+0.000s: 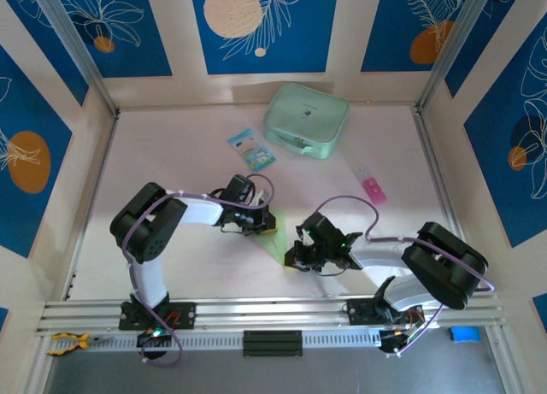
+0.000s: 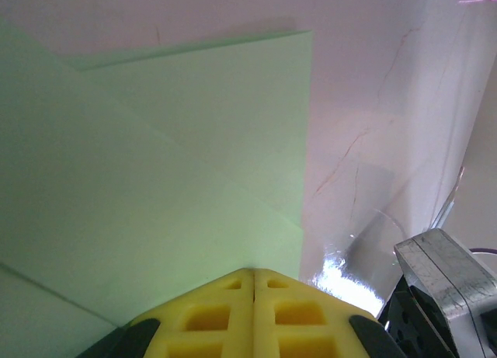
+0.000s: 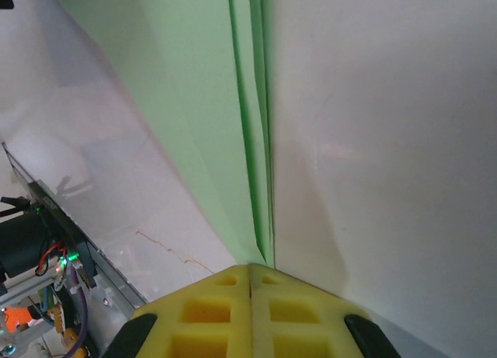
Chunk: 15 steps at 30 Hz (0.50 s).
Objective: Fold a paper plane with a square sheet of paper (pick it up from the middle)
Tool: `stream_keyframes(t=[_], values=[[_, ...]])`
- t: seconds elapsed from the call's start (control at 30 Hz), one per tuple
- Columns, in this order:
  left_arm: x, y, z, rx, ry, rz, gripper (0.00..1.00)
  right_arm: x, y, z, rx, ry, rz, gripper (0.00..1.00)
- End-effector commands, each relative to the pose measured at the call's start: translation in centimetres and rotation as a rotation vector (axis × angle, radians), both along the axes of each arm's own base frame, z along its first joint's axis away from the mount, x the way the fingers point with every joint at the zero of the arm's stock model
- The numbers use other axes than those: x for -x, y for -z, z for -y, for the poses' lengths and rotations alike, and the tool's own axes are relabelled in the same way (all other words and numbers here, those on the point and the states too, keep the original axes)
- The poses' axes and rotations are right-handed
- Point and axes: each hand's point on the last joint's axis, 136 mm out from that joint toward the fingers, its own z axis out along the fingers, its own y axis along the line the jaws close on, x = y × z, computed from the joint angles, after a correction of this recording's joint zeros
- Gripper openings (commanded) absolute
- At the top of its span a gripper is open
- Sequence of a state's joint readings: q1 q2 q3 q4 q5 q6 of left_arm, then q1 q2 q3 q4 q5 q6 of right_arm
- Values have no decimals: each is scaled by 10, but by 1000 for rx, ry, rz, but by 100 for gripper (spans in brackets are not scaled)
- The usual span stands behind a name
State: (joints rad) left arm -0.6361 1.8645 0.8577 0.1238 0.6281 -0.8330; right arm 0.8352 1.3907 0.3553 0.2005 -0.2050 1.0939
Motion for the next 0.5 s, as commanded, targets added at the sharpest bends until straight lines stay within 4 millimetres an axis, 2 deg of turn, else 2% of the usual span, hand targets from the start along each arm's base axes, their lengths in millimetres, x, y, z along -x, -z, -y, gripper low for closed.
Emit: stream_keyframes(t=[0.0,0.23,0.33,0.47], values=[[11,35,-26,-140,-50,-71,0,27,26,26,89,25,-94,4],[11,36,-26,-141,-51,-74,0,33,12,34,80,2,-65,4],[12,36,-26,-140,-51,-74,0,22,-5,29,43,13,-14,4],[11,34,-26,-135,-53,-72,0,-5,-36,15,-19,27,76,4]])
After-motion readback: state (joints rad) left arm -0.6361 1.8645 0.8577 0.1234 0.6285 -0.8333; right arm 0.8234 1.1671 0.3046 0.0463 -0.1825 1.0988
